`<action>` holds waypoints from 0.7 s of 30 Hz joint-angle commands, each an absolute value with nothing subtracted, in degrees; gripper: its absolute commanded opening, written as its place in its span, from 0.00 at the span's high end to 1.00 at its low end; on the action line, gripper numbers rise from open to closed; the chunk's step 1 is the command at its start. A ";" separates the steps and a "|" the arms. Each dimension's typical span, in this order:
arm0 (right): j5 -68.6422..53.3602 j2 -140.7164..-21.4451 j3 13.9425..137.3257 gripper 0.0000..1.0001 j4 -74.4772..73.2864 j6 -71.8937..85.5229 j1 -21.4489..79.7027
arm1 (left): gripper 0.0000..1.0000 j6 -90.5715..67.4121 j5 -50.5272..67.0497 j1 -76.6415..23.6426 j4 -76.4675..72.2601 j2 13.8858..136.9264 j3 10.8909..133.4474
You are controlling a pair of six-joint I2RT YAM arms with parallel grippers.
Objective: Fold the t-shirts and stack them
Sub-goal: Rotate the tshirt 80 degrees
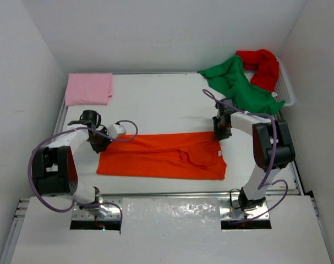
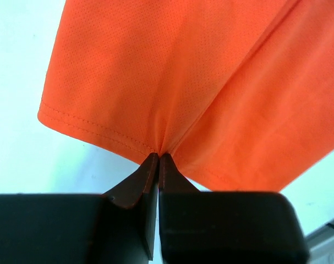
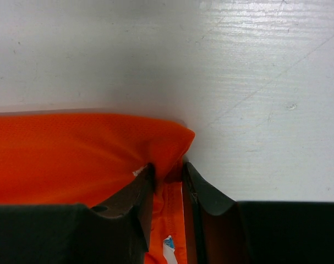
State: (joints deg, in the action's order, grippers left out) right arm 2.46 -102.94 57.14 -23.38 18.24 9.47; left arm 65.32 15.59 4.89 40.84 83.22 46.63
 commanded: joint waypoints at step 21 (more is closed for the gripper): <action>1.76 -104.94 59.24 0.69 -22.94 15.82 8.88 | 0.44 54.94 25.56 10.53 45.26 84.90 63.62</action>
State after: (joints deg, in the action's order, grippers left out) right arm 2.15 -103.09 57.49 -23.11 17.26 9.13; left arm 60.45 17.04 6.70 46.52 84.44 57.43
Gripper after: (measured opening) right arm 0.309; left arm 0.558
